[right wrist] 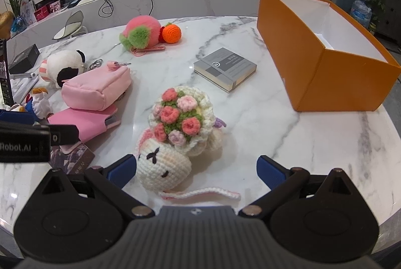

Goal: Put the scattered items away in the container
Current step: 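Move both tools toward the pink backpack and crocheted bunny bouquet, then close the left gripper on the pink backpack while the right gripper grasps the crocheted bunny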

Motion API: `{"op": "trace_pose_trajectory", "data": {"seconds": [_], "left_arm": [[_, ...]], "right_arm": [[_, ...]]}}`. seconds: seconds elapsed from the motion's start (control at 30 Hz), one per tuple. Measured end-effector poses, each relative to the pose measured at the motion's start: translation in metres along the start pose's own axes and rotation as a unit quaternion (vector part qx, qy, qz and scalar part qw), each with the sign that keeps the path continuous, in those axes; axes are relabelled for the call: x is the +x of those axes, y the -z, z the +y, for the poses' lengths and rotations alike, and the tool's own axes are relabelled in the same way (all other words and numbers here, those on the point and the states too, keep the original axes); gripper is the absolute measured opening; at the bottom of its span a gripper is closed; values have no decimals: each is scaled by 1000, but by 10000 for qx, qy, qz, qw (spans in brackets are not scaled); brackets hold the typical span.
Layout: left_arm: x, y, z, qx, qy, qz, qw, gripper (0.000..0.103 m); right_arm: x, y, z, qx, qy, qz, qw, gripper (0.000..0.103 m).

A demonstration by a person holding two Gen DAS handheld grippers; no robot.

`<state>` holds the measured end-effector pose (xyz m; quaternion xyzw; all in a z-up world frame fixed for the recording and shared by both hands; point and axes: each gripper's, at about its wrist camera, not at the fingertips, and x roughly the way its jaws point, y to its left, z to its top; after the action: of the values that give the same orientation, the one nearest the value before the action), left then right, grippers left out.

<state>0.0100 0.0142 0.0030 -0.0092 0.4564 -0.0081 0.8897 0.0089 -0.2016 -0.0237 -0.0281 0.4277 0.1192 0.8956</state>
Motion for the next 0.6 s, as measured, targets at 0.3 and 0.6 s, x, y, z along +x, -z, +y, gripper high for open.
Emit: {"op": "trace_pose_trajectory", "data": {"seconds": [0.3, 0.6], "left_arm": [[8, -8, 16, -160, 79, -151, 9997, 103], [21, -10, 12, 84, -4, -203, 9998, 103]], "right_arm": [[4, -1, 0, 64, -12, 34, 10000, 103], [10, -1, 0, 98, -21, 77, 9999, 103]]}}
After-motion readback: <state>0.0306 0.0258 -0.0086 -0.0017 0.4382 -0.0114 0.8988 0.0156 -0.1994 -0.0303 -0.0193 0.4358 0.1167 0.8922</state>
